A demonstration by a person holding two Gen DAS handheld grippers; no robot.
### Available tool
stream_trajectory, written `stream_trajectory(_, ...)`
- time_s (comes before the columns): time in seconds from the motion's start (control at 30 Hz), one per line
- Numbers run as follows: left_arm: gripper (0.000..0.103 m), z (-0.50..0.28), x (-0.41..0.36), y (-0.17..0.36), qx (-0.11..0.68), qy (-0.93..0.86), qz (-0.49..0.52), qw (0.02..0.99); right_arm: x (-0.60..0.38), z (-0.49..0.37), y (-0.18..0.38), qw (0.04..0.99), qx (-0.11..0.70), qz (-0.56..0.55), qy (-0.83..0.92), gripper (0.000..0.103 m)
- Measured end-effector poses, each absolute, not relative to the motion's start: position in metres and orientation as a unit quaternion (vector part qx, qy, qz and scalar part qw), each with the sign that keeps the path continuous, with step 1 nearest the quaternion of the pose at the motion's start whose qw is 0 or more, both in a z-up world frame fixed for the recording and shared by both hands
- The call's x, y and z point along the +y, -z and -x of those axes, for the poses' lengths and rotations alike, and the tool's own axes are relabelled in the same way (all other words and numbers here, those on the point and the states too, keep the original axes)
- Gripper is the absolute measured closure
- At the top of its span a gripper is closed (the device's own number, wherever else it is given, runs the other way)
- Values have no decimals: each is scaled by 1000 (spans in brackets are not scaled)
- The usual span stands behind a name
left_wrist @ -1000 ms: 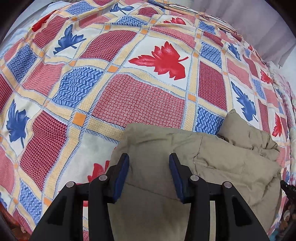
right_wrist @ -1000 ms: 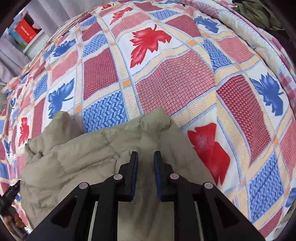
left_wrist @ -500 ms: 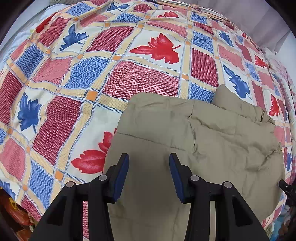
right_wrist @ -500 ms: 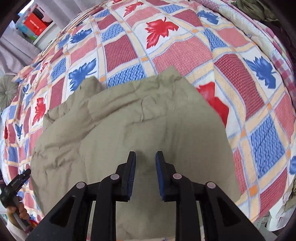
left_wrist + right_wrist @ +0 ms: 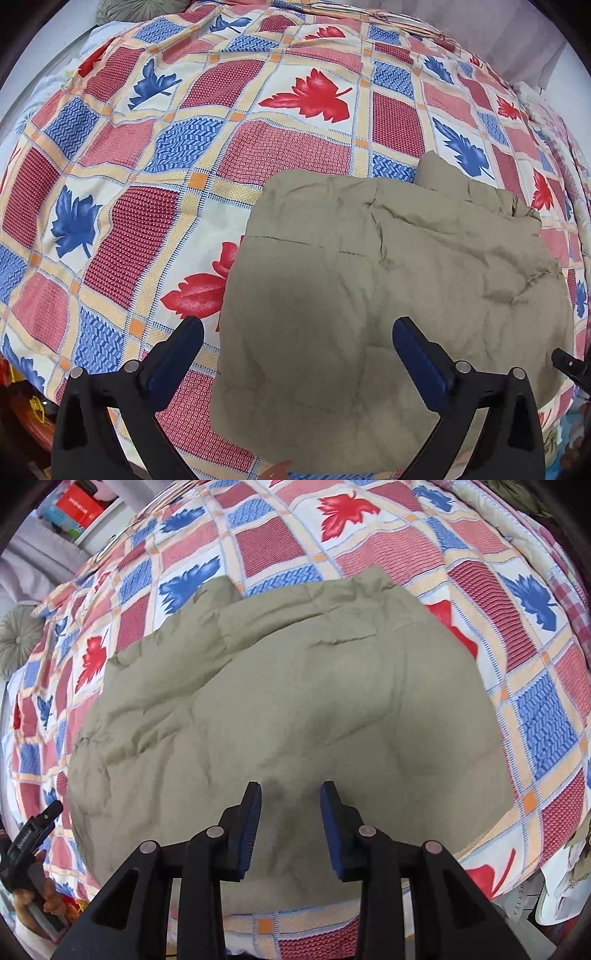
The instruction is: Fold large clothes
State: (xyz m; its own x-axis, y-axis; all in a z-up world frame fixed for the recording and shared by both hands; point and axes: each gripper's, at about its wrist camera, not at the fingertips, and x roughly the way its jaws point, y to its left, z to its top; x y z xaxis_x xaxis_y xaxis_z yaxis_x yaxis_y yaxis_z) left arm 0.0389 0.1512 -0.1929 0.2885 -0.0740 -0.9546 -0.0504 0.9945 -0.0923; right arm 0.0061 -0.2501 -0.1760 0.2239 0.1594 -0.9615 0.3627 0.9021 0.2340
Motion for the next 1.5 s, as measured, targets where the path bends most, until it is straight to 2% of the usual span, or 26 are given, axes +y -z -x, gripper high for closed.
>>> stream_trajectory(0.3, 1, -31, 161, 201, 606, 11, 46, 794, -197, -11, 173, 755, 630, -183, 6, 41)
stream_trajectory(0.47, 1, -29, 167, 206, 611, 10, 48, 790, -174, -11, 171, 756, 631, -174, -24, 21)
stream_trajectory(0.7, 1, -25, 173, 212, 617, 9, 58, 785, -155, -8, 170, 760, 623, -181, -52, 13)
stream_trajectory(0.73, 1, -25, 173, 212, 617, 10, 58, 785, -154, -7, 170, 760, 621, -183, -55, 3)
stream_trajectory(0.77, 1, -25, 174, 213, 618, 11, 57, 784, -152, -6, 170, 762, 618, -187, -58, 0)
stream_trajectory(1.03, 1, -30, 199, 217, 615, 38, 82, 783, -147, -8, 180, 737, 645, -191, -68, 0)
stream_trajectory(1.27, 1, -41, 248, 239, 629, 112, 215, 738, -144, -8, 188, 729, 656, -184, -68, 0)
stream_trajectory(1.5, 1, -60, 230, 275, 648, 224, 251, 683, -139, -9, 197, 722, 665, -177, -68, 0)
